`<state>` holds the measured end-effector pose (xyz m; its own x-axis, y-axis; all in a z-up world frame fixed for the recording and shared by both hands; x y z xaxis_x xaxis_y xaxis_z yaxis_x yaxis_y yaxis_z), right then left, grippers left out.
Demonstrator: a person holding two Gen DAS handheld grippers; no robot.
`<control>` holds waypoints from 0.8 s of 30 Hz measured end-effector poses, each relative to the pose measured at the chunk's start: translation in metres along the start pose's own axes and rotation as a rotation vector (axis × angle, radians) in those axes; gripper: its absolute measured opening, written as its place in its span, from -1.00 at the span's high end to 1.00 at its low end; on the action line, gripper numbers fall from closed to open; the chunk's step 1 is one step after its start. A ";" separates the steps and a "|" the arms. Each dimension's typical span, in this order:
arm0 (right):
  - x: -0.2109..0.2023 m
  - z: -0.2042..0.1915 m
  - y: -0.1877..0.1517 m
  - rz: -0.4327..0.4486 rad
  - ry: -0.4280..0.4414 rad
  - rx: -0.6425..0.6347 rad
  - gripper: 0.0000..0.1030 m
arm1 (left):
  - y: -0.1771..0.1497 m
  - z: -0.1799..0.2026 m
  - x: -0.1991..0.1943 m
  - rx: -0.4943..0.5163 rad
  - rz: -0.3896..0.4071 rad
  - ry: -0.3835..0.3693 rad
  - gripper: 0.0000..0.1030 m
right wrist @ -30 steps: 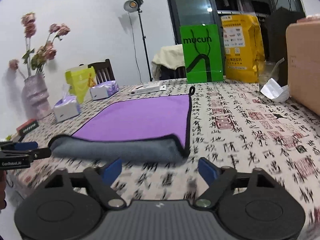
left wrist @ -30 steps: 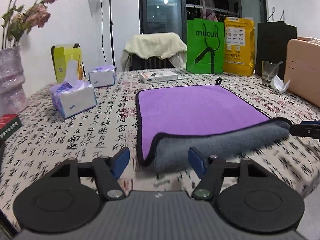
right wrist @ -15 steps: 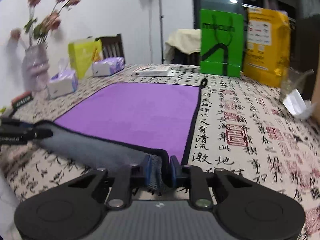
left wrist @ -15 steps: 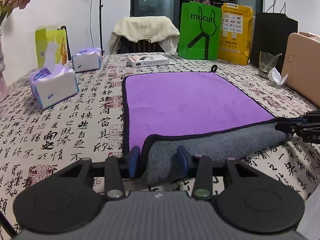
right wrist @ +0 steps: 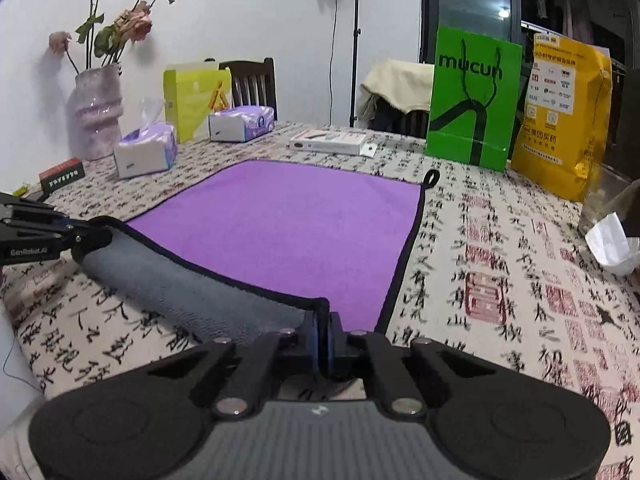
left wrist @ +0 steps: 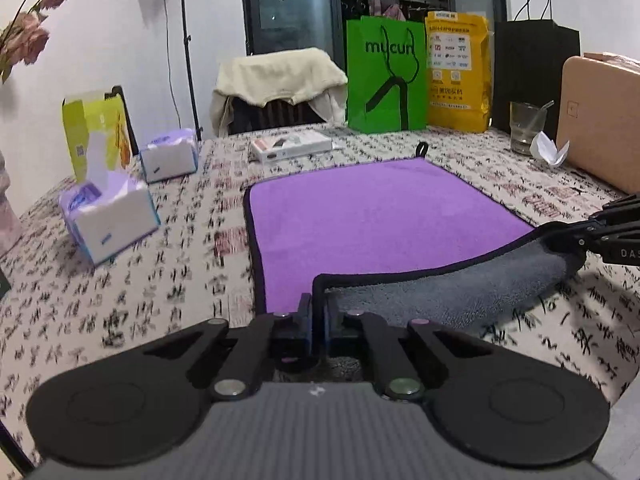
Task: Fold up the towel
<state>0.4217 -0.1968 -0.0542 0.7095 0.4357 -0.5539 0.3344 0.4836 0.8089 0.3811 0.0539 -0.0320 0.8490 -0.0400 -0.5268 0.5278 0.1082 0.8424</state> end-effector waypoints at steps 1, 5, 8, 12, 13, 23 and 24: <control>0.001 0.002 0.003 0.004 -0.004 -0.006 0.92 | 0.003 0.001 0.001 0.010 0.005 0.000 0.89; 0.010 0.010 0.015 0.020 -0.017 -0.028 0.92 | 0.020 0.000 0.011 0.037 0.019 0.001 0.89; 0.017 0.015 0.026 0.028 -0.029 -0.055 0.92 | 0.031 0.000 0.021 0.076 0.041 0.013 0.89; 0.031 0.024 0.036 0.039 -0.032 -0.061 0.92 | 0.041 -0.003 0.041 0.093 0.049 0.022 0.89; 0.035 0.028 0.038 0.035 -0.029 -0.051 0.92 | 0.044 -0.004 0.047 0.086 0.044 0.023 0.89; 0.075 0.054 0.068 0.034 -0.028 -0.076 0.92 | 0.079 -0.023 0.092 0.021 0.038 0.007 0.89; 0.080 0.056 0.071 0.033 -0.026 -0.077 0.92 | 0.082 -0.023 0.097 0.024 0.040 0.011 0.89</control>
<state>0.5375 -0.1703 -0.0300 0.7356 0.4330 -0.5210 0.2629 0.5263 0.8086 0.5063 0.0814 -0.0169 0.8693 -0.0252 -0.4937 0.4939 0.0856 0.8653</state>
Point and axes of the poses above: each gripper's, at about its wrist camera, not at the fingertips, and x roughly the way its jaws point, z to its right, y to its top, the point moved 5 cm from there along x, roughly the way its jaws point, and after that the axes turned 13 degrees about -x, right-handed, at the moved point
